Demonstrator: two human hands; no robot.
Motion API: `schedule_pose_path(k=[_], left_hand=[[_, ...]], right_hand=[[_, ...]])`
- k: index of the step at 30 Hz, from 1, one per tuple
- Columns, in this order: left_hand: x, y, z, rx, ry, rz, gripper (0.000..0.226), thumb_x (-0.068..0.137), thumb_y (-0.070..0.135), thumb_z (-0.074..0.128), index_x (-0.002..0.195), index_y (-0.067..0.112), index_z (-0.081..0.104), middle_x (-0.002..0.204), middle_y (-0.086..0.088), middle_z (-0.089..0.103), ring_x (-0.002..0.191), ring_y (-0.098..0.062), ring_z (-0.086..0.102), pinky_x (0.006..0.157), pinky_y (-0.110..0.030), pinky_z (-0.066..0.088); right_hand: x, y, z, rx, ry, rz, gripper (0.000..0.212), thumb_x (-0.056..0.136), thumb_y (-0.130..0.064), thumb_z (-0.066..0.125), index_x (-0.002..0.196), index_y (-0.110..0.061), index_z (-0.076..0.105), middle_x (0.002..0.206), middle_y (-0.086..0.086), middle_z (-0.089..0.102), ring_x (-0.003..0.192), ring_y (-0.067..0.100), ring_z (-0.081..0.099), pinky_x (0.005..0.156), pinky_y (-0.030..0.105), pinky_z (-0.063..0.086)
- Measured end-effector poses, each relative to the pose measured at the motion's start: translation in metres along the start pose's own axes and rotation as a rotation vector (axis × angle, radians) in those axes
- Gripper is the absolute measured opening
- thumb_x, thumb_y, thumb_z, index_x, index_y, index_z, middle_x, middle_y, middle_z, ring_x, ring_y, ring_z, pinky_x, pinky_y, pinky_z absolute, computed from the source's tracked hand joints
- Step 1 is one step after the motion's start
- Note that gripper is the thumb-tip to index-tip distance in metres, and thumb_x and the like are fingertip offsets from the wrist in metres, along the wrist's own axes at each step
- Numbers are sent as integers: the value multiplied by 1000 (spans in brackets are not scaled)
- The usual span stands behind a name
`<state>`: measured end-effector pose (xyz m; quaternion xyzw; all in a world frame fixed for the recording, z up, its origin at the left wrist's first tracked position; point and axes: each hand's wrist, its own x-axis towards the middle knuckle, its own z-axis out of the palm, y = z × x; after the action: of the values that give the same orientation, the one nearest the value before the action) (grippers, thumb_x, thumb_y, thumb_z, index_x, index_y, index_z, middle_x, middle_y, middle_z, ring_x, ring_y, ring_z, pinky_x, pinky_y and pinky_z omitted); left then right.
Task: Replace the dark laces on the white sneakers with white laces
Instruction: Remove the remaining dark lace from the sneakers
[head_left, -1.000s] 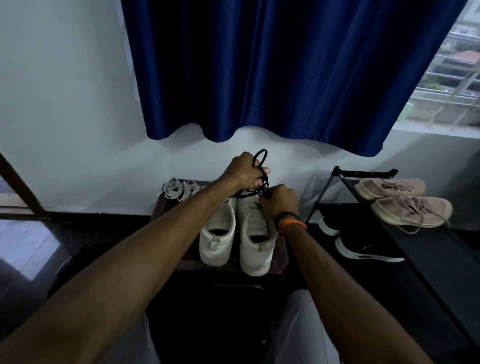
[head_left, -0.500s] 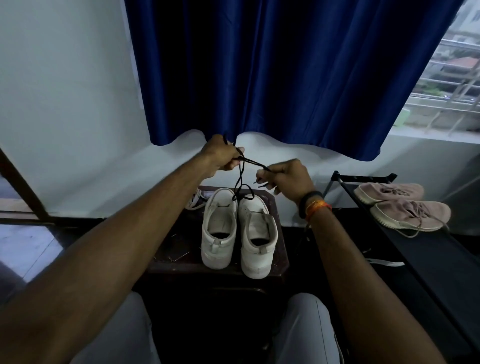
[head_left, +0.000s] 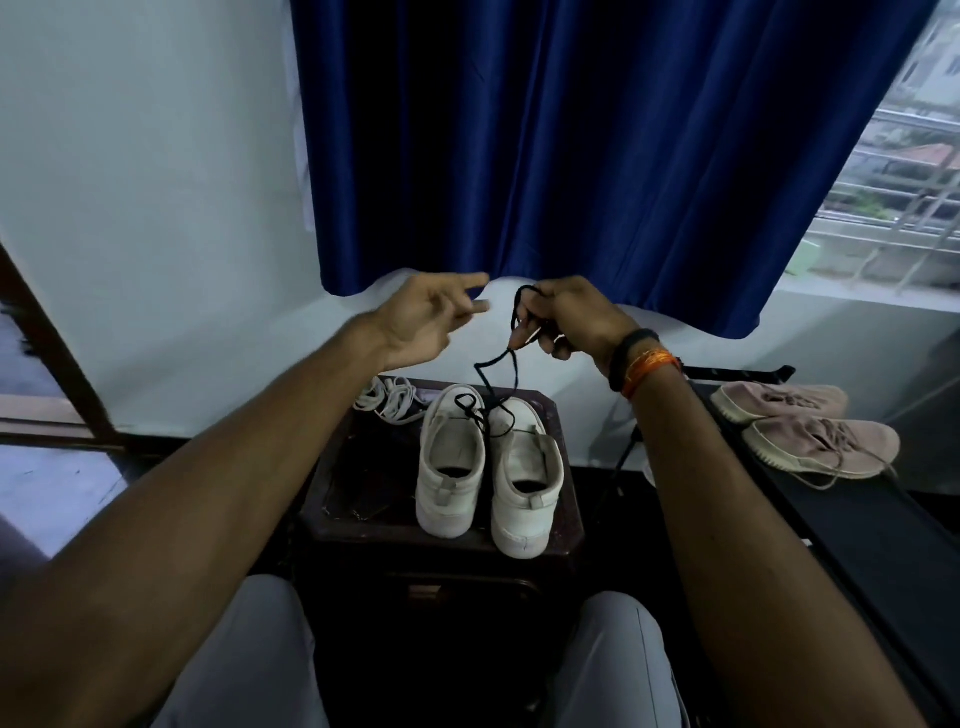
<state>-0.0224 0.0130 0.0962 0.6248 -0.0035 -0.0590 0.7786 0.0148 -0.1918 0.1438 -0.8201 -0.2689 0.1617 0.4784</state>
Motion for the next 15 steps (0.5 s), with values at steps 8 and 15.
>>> schedule_pose_path(k=[8, 15], left_hand=[[6, -12, 42, 376, -170, 143, 13, 97, 3, 60, 106, 0, 70, 84, -5, 68, 77, -20, 65, 86, -27, 55], [-3, 6, -7, 206, 152, 123, 27, 99, 31, 62, 82, 11, 59, 55, 7, 28, 46, -7, 26, 63, -25, 42]], right_hand=[[-2, -21, -11, 466, 137, -178, 31, 105, -19, 39, 77, -14, 52, 70, 12, 66, 57, 17, 48, 51, 25, 36], [-13, 43, -46, 693, 606, 33, 31, 105, -19, 39, 77, -19, 54, 59, -5, 66, 65, 13, 61, 65, 29, 44]])
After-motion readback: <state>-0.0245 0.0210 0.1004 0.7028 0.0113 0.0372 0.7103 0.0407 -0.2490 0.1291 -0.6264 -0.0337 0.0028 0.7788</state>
